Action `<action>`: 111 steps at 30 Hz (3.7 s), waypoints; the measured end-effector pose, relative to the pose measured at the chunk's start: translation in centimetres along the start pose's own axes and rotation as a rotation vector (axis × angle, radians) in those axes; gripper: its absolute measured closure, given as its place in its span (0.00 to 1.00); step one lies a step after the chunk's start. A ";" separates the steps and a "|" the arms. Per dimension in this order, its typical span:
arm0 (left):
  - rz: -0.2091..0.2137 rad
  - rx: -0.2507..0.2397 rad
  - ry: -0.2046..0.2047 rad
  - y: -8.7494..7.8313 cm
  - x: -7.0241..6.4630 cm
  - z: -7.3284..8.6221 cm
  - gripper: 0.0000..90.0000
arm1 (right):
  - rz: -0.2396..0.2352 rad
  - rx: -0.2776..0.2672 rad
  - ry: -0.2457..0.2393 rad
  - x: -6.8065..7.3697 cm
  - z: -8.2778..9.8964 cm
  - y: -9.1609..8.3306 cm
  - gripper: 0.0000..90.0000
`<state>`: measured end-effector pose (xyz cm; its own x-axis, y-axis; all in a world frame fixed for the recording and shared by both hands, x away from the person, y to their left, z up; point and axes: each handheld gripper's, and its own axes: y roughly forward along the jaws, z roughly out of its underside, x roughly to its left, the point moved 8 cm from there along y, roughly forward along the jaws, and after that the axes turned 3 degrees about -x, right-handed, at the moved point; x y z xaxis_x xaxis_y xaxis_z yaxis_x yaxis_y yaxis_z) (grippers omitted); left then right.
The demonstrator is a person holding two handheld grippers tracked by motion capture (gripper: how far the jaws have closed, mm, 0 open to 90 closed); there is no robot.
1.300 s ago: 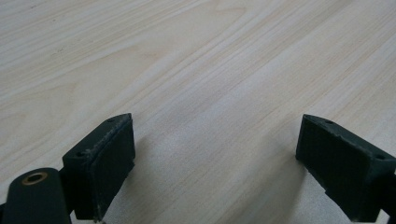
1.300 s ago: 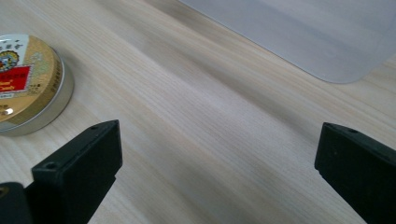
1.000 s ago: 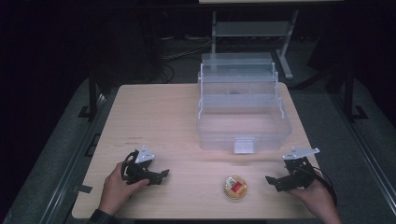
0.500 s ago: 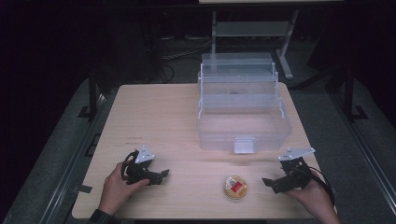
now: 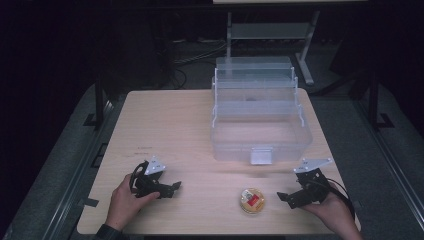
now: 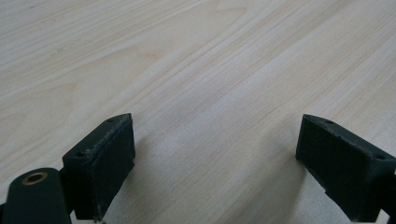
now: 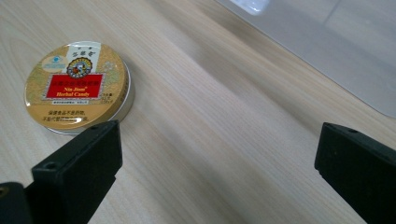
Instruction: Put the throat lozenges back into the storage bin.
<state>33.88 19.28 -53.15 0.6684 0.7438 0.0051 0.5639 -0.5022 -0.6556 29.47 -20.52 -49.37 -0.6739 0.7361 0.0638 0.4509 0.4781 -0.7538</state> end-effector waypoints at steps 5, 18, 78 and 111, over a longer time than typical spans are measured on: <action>0.000 -0.001 -0.001 0.0 0.0 0.0 0.12 | -0.010 0.004 -0.015 0.5 -0.4 0.1 0.00; 0.000 -0.003 -0.004 0.0 0.0 0.0 0.12 | -0.040 0.011 -0.049 1.7 -1.2 0.6 0.00; 0.000 -0.003 -0.004 0.0 0.0 0.0 0.12 | -0.150 0.081 -0.182 6.5 -3.2 3.6 0.00; 0.000 0.000 -0.003 0.0 0.0 0.0 0.12 | -0.181 0.132 -0.232 8.2 -2.5 5.9 0.00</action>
<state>33.86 19.26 -53.15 0.6671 0.7450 0.0026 0.5638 -0.5025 -0.6555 28.02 -10.47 -51.65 -0.8587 0.5084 0.0650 0.2421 0.5141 -0.8229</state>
